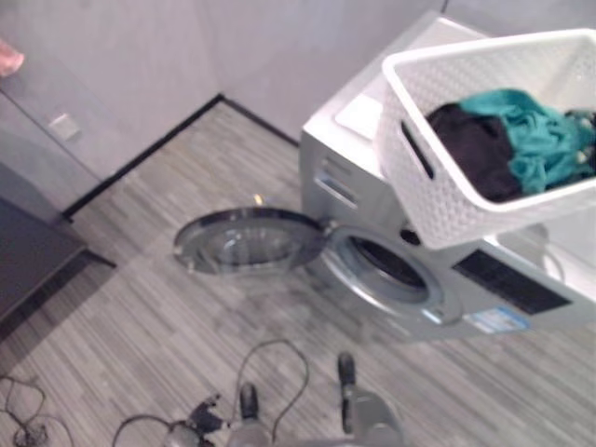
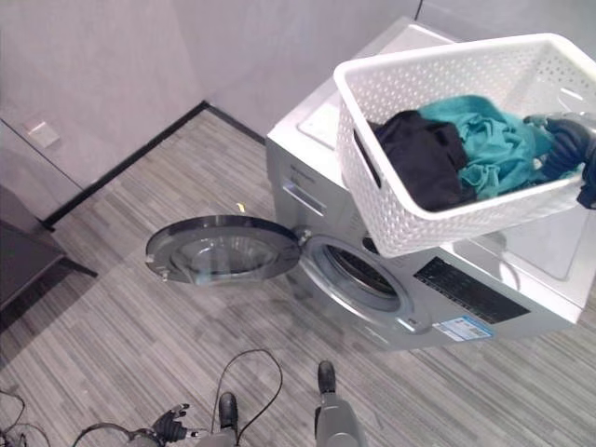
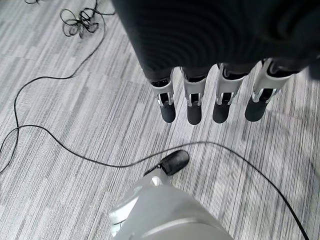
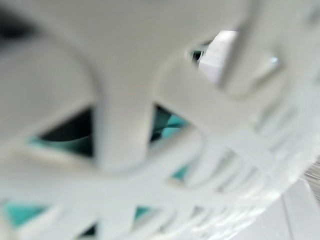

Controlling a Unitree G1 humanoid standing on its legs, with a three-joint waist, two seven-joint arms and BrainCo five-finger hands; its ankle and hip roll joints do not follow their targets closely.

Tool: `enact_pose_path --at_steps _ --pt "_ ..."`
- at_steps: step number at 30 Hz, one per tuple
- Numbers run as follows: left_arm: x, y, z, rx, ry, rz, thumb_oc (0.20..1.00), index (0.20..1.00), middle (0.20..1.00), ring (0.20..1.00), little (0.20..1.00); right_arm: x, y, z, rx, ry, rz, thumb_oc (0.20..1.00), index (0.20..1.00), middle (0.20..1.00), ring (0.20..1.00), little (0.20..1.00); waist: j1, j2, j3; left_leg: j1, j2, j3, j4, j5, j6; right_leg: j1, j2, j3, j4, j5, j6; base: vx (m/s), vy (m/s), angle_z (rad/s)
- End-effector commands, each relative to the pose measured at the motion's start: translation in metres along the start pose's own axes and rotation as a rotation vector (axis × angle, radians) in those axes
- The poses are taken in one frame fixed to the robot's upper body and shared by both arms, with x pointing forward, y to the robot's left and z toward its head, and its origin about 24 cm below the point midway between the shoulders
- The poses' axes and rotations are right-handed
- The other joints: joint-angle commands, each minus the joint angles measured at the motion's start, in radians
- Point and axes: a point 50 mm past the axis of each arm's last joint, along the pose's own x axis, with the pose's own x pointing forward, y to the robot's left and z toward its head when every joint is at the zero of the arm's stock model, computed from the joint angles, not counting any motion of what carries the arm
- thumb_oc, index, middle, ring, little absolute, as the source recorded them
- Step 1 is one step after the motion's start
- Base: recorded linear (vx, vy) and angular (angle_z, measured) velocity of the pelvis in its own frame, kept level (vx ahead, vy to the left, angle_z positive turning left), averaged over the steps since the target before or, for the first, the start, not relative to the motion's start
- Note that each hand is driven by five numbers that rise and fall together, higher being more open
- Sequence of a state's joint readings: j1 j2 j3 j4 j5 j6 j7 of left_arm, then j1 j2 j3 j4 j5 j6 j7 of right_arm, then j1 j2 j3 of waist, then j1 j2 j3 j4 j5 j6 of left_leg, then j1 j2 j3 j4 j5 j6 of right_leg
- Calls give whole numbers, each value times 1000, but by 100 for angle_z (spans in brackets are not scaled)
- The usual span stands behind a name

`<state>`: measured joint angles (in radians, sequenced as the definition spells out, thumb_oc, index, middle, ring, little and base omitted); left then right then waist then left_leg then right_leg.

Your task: Grab the laundry basket,head to the washer,open it,put in the laundry and shut it.

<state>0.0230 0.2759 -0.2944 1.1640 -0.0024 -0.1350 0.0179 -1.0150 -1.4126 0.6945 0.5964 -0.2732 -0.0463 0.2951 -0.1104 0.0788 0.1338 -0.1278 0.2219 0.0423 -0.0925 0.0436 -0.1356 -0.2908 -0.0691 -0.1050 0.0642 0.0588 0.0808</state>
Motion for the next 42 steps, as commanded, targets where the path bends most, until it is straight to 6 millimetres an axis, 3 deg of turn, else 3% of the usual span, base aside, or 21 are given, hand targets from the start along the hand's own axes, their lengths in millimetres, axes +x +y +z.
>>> enact_pose_path --at_steps 1,11,12,13,14,16,19,25,29,37,42 --pt "4 22 18 29 -50 58 1000 1000 1000 1000 1000 15 52 33 -40 -113 191 1000 1000 1000 1000 1000 35 -44 47 69 54 38 15 99 -38 -101 -54 40 204 -95 45 0 0 0" --pt "3 24 23 14 -84 58 1000 1000 1000 1000 1000 13 65 35 -50 -134 261 1000 1000 1000 1000 1000 31 -35 61 63 54 49 13 108 -42 -133 -51 51 209 -89 50 -7 1 -2" --pt "3 25 23 13 -85 59 1000 1000 1000 1000 1000 13 66 35 -51 -132 264 909 909 909 909 909 32 -35 63 63 54 49 13 108 -41 -135 -51 52 211 -88 51 0 0 0" --pt "3 24 24 13 -86 58 1000 1000 1000 1000 1000 13 67 34 -52 -131 266 693 693 693 693 693 32 -33 64 62 54 49 14 111 -42 -136 -51 52 211 -88 51 0 0 0" --pt "3 24 24 13 -87 58 1000 1000 1000 1000 1000 13 67 33 -52 -126 267 652 652 652 652 652 32 -31 63 61 53 49 13 111 -42 -137 -52 53 210 -88 51 0 0 0" --pt "3 26 24 13 -88 62 1000 1000 1000 1000 1000 15 67 30 -44 -103 263 746 746 746 746 746 36 -27 63 57 51 48 13 113 -42 -139 -53 53 209 -86 52 0 0 0" --pt "3 27 23 12 -86 66 1000 1000 1000 1000 1000 17 64 21 -18 -53 227 1000 1000 1000 1000 1000 38 -24 64 53 47 48 12 114 -41 -144 -57 55 208 -84 53 0 0 0" --pt "4 29 23 25 -74 77 1000 1000 1000 1000 1000 22 41 15 49 -4 101 1000 1000 1000 1000 1000 33 -22 63 54 43 50 12 102 -37 -144 -60 56 211 -83 52 0 0 0" --pt "4 30 20 41 -57 76 1000 1000 1000 1000 1000 23 1 21 84 -22 -46 1000 1000 1000 1000 1000 27 -24 47 71 41 54 11 80 -33 -134 -62 62 213 -78 57 8 5 0" --pt "4 32 23 17 -68 84 1000 1000 1000 1000 1000 24 -4 26 87 -40 -49 1000 1000 1000 1000 1000 27 -28 47 70 36 55 8 73 -33 -143 -63 66 214 -75 60 0 0 0" --pt "2 36 21 -7 -77 97 1000 1000 1000 1000 1000 24 13 27 90 -51 10 1000 1000 1000 1000 1000 31 -26 59 50 33 56 9 79 -33 -166 -62 71 211 -72 59 -9 -1 -4"
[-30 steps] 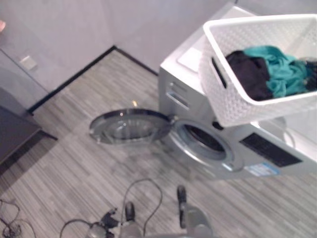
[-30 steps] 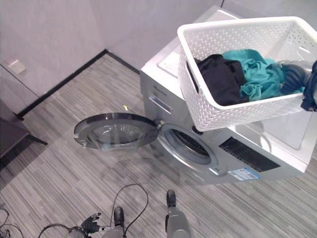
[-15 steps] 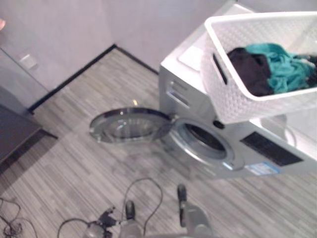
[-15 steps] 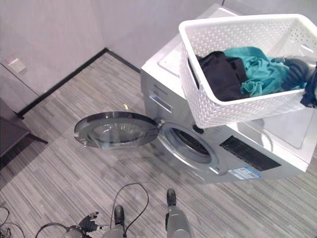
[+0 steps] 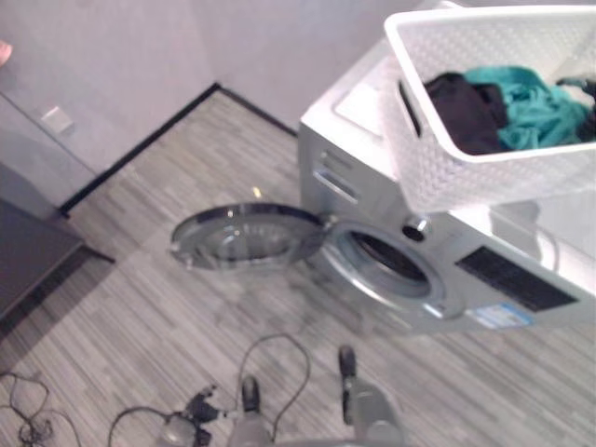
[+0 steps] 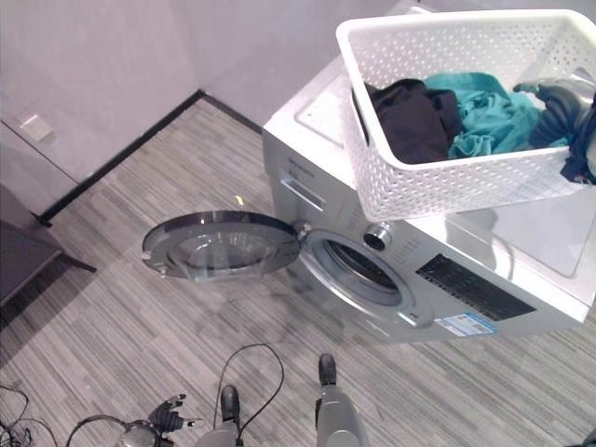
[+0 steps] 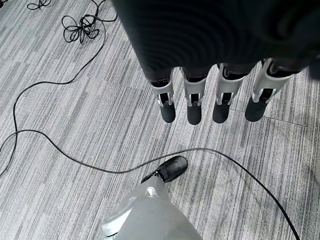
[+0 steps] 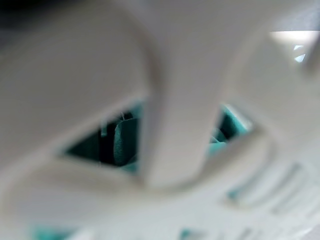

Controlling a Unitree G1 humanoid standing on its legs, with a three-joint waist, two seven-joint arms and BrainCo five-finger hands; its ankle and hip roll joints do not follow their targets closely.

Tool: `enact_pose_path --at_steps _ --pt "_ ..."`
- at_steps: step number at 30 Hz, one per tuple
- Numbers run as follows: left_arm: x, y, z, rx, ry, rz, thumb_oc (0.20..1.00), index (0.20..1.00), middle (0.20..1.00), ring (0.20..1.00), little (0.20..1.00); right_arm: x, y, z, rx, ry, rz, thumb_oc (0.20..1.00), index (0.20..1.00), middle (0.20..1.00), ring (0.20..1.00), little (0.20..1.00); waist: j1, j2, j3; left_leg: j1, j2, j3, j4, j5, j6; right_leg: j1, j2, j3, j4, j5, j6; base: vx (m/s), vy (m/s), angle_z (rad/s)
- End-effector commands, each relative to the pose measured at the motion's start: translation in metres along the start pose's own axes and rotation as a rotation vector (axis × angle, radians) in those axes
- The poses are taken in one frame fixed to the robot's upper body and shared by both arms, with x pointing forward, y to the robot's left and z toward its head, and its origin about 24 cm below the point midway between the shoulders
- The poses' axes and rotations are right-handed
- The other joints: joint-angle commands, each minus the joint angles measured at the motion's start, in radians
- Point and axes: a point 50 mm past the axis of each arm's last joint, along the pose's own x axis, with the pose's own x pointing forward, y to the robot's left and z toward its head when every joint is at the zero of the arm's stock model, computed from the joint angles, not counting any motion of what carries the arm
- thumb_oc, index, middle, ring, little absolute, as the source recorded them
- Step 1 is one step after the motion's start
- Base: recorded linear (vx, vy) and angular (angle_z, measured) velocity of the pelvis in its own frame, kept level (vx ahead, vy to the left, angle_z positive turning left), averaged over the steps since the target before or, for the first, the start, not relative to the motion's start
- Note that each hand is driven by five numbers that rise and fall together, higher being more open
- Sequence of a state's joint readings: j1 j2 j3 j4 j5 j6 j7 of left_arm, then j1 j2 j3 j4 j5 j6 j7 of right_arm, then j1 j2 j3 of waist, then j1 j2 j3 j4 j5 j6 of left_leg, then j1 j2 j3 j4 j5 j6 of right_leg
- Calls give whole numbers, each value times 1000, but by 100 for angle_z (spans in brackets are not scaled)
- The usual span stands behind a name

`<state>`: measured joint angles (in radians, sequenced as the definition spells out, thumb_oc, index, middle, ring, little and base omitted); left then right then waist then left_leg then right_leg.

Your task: Grab the laundry basket,head to the washer,open it,put in the laundry and shut it.

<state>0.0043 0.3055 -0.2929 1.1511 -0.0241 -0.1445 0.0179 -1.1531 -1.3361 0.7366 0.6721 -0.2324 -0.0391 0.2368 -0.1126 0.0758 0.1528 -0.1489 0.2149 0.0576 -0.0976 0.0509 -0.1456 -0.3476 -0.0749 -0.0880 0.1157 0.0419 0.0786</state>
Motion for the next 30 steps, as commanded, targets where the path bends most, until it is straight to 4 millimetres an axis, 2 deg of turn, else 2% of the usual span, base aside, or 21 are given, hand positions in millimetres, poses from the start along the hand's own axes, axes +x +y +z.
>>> enact_pose_path --at_steps 1,9,22,30 --pt "2 22 12 -3 -42 67 1000 1000 1000 1000 1000 9 46 10 -5 -18 151 1000 1000 1000 1000 1000 34 -22 43 69 40 41 15 73 -23 -110 -56 54 159 -55 61 -2 -4 -4" --pt "1 30 6 -1 -19 89 1000 1000 1000 1000 1000 10 71 15 6 -34 234 1000 1000 1000 1000 1000 36 -19 46 68 43 43 18 78 -25 -111 -53 61 159 -56 59 0 0 0" --pt "3 24 14 10 -42 75 1000 1000 1000 1000 1000 12 72 18 6 -42 227 1000 1000 1000 1000 1000 35 -21 42 77 46 41 17 65 -24 -111 -55 59 168 -57 61 0 0 0" --pt "2 25 10 6 -25 86 1000 1000 1000 1000 1000 13 73 20 -1 -41 226 1000 1000 1000 1000 1000 38 -23 41 79 47 40 18 60 -23 -112 -55 59 166 -55 62 0 0 0"
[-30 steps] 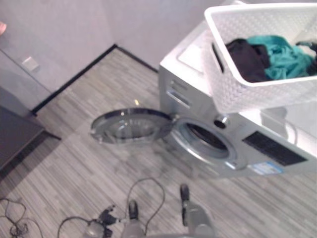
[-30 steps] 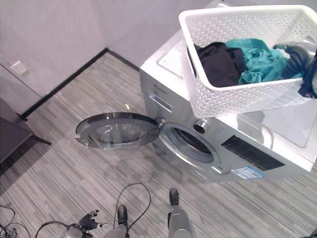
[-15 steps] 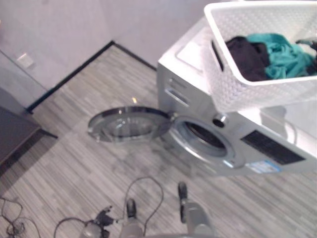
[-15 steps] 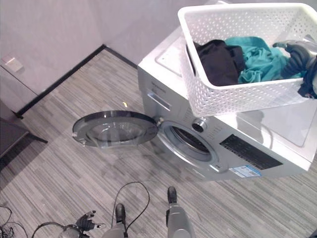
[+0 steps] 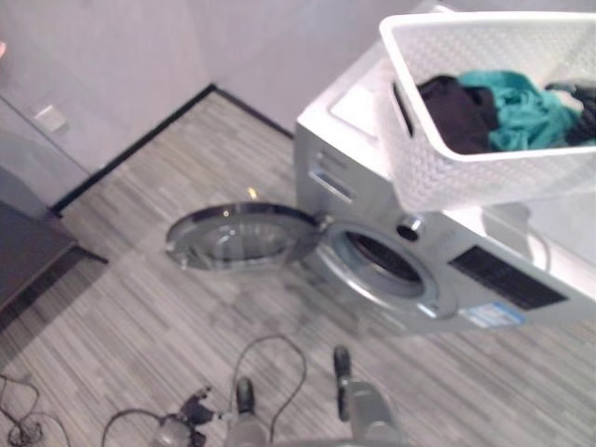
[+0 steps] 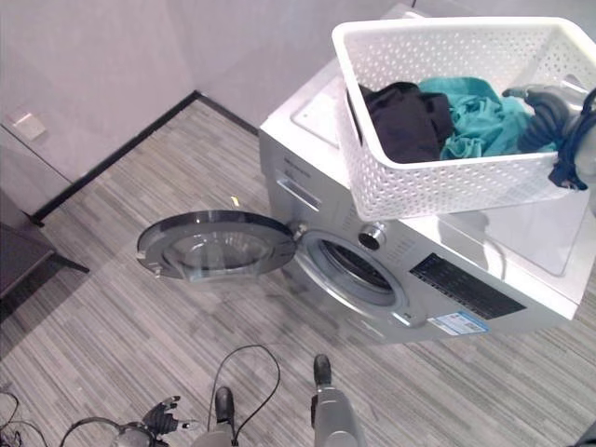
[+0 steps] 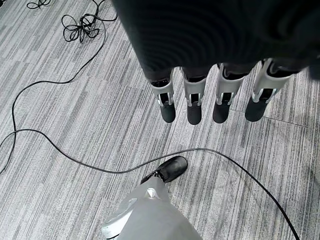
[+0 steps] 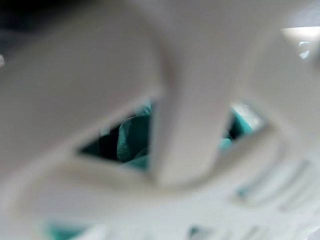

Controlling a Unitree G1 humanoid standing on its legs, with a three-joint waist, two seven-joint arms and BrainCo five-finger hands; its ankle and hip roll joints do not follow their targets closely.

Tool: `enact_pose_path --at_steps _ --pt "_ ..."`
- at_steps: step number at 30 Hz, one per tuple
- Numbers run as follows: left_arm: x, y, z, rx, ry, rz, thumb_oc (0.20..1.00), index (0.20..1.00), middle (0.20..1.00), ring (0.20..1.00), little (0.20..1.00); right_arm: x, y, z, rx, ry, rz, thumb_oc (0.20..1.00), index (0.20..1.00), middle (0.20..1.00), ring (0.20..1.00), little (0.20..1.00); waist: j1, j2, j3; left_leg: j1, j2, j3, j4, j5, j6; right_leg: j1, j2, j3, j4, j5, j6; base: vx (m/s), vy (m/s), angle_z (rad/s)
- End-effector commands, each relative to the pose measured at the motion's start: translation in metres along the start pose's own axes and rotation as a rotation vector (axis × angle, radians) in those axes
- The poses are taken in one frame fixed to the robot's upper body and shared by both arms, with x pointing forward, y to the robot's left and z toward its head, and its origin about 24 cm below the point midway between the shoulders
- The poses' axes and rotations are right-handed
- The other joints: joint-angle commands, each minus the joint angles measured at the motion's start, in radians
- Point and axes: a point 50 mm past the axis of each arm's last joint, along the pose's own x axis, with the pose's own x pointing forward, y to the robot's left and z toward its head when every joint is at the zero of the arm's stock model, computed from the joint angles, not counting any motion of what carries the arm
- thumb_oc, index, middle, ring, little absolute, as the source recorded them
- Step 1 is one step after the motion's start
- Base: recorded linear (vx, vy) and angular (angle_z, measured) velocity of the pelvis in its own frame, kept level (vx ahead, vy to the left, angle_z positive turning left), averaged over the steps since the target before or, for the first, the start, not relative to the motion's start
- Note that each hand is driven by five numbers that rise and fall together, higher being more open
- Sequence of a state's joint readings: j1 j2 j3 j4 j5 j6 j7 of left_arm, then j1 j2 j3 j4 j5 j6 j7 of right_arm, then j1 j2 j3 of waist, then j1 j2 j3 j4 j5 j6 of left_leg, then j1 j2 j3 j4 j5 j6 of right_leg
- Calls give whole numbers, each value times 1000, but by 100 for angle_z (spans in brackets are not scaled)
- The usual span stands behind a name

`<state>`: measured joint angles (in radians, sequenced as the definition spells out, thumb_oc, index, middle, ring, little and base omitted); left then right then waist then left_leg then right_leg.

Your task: Grab the laundry basket,head to the washer,open it,put in the laundry and shut it.

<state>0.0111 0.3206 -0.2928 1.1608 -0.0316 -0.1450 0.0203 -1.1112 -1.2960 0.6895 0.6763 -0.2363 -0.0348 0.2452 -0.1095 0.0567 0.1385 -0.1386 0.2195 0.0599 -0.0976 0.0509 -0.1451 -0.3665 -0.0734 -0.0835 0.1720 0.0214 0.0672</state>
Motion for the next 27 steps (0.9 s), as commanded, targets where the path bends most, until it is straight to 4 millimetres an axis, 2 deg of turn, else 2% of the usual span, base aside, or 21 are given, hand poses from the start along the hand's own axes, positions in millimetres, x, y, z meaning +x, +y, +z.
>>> enact_pose_path --at_steps 1,3,5,14,19,23,27 --pt "4 20 17 6 -44 70 1000 1000 1000 1000 1000 11 62 12 -42 -25 205 925 925 925 925 925 34 -3 54 68 43 37 17 60 -24 -92 -56 54 109 -34 73 0 0 0" --pt "4 20 17 6 -45 69 1000 1000 1000 1000 1000 10 64 13 -47 -27 211 598 598 598 598 598 34 -3 54 68 43 36 17 60 -24 -92 -56 56 110 -35 74 0 0 0" --pt "4 20 18 6 -49 70 1000 1000 1000 1000 1000 10 65 13 -48 -29 216 200 200 200 200 200 34 -2 55 69 44 36 17 58 -23 -94 -57 54 113 -36 74 0 0 0" --pt "4 19 16 7 -42 65 1000 1000 1000 1000 1000 11 67 12 -33 -23 219 200 200 200 200 200 34 -3 52 71 45 35 17 56 -24 -93 -58 54 114 -36 74 0 0 0" --pt "4 20 16 4 -37 75 1000 1000 1000 1000 1000 10 57 9 25 -20 159 200 200 200 200 200 31 -4 50 73 45 37 15 50 -24 -94 -58 57 115 -37 75 0 0 0" --pt "4 22 15 1 -32 85 1000 1000 1000 1000 1000 7 34 9 146 -46 28 200 200 200 200 200 23 -7 46 79 45 41 16 42 -23 -92 -58 61 115 -35 76 0 0 0" --pt "5 22 17 3 -35 95 1000 1000 1000 1000 1000 -2 -5 10 295 -112 -172 200 200 200 200 200 11 -11 35 93 46 46 17 33 -21 -85 -56 67 115 -35 78 8 4 -1"
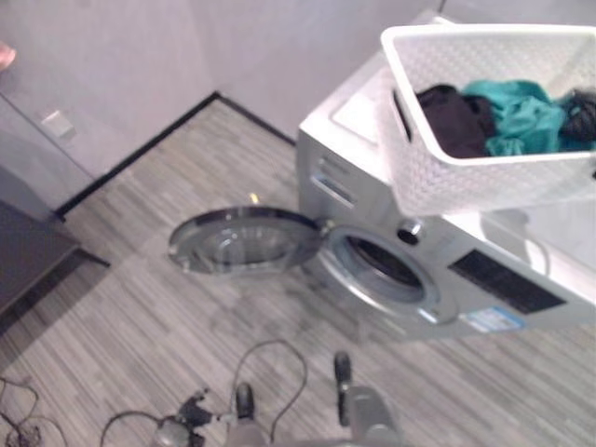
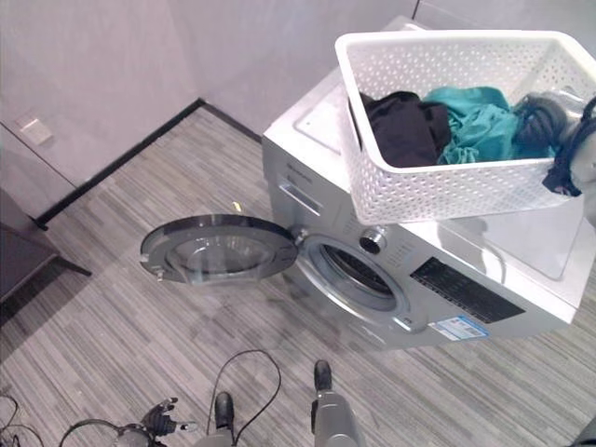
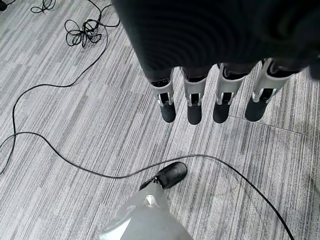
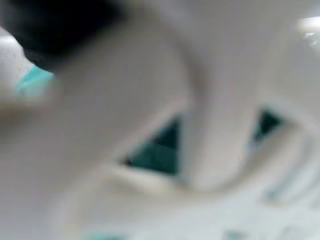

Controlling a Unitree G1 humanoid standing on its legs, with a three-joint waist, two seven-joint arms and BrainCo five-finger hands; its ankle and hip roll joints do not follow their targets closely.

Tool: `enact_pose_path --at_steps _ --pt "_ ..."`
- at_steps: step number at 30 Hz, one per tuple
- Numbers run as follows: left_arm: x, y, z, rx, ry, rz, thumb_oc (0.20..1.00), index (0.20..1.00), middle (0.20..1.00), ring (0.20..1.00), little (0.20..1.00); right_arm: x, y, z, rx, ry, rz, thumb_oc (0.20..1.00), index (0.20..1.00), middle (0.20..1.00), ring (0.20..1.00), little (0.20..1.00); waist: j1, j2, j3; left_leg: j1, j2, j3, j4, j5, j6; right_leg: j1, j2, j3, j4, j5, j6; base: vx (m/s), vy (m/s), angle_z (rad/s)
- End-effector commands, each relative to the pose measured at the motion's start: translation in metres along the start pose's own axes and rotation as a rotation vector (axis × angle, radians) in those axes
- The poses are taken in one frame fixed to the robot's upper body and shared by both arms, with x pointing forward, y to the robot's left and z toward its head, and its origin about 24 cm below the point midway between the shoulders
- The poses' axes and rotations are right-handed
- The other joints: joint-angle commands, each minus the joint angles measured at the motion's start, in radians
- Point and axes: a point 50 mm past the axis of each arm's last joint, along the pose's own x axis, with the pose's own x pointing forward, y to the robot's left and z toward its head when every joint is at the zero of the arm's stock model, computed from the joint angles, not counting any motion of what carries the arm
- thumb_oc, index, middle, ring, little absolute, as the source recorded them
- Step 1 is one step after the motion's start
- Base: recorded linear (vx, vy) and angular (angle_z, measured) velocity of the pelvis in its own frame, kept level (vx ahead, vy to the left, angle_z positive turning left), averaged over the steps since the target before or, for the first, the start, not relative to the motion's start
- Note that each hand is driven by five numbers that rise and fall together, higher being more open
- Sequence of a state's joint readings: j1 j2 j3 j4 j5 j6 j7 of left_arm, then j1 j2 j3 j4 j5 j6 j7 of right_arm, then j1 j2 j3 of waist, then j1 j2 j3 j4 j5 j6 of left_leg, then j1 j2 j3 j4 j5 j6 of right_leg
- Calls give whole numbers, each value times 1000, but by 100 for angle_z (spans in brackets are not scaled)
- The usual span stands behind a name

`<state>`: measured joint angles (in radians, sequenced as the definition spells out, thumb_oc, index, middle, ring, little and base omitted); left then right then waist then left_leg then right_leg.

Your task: Grab the laundry basket,head to the washer,open it,put in the laundry and shut it.

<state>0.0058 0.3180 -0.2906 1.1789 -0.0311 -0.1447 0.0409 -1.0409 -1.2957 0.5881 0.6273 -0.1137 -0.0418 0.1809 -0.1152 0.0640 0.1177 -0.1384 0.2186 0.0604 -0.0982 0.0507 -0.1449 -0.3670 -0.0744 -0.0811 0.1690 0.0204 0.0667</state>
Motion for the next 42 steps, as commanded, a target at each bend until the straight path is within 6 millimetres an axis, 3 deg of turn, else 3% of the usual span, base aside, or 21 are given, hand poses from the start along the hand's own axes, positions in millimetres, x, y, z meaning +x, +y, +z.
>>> enact_pose_path --at_steps 1,5,6,7,11,17,21,29,38,42 --pt "5 22 19 3 -48 77 1000 1000 1000 1000 1000 0 -10 7 167 -62 -126 200 200 200 200 200 14 -19 53 97 47 47 18 30 -21 -79 -55 65 117 -35 80 0 0 0" --pt "5 23 19 6 -49 85 1000 1000 1000 1000 1000 -11 -45 7 250 -106 -288 200 200 200 200 200 6 -25 38 112 49 49 19 22 -20 -60 -55 65 117 -40 83 26 3 0" --pt "5 23 19 6 -50 85 1000 1000 1000 1000 1000 -11 -45 7 250 -106 -288 200 200 200 200 200 7 -25 39 113 49 49 19 22 -20 -59 -55 65 117 -40 83 49 3 2" --pt "5 24 18 9 -45 89 1000 1000 1000 1000 1000 -17 -63 6 295 -124 -373 200 200 200 200 200 2 -28 32 125 49 49 21 20 -20 -45 -56 62 116 -43 83 48 2 4" --pt "4 27 14 10 -27 105 1000 1000 1000 1000 1000 -34 -102 14 363 -202 -546 200 200 200 200 200 -6 -37 9 145 54 49 21 18 -21 -21 -52 60 113 -47 84 60 2 8" --pt "2 30 3 5 17 126 1000 1000 1000 1000 1000 -52 -143 25 387 -268 -708 200 200 200 200 200 -11 -55 -21 177 60 47 22 18 -23 20 -48 58 112 -55 84 55 -2 3" --pt "1 29 -2 8 39 131 1000 1000 1000 1000 1000 -52 -168 32 406 -252 -794 200 200 200 200 200 -13 -61 -39 196 61 50 20 24 -24 41 -44 57 109 -58 84 43 -1 2" --pt "2 30 -2 14 51 158 1000 1000 1000 1000 1000 -52 -200 46 517 -244 -964 200 200 200 200 200 -6 -62 -63 209 59 44 20 27 -22 66 -40 54 92 -58 82 12 1 -2" --pt "2 31 1 50 40 171 1000 1000 1000 1000 1000 -59 -227 44 525 -147 -1111 200 200 200 200 200 10 -67 -83 216 58 26 20 32 -23 100 -38 38 79 -66 80 12 -9 5" --pt "4 31 16 83 -32 173 1000 1000 1000 1000 1000 -62 -237 45 482 -103 -1145 200 200 200 200 200 19 -72 -90 215 62 11 21 36 -23 110 -37 27 76 -71 77 4 -21 6"
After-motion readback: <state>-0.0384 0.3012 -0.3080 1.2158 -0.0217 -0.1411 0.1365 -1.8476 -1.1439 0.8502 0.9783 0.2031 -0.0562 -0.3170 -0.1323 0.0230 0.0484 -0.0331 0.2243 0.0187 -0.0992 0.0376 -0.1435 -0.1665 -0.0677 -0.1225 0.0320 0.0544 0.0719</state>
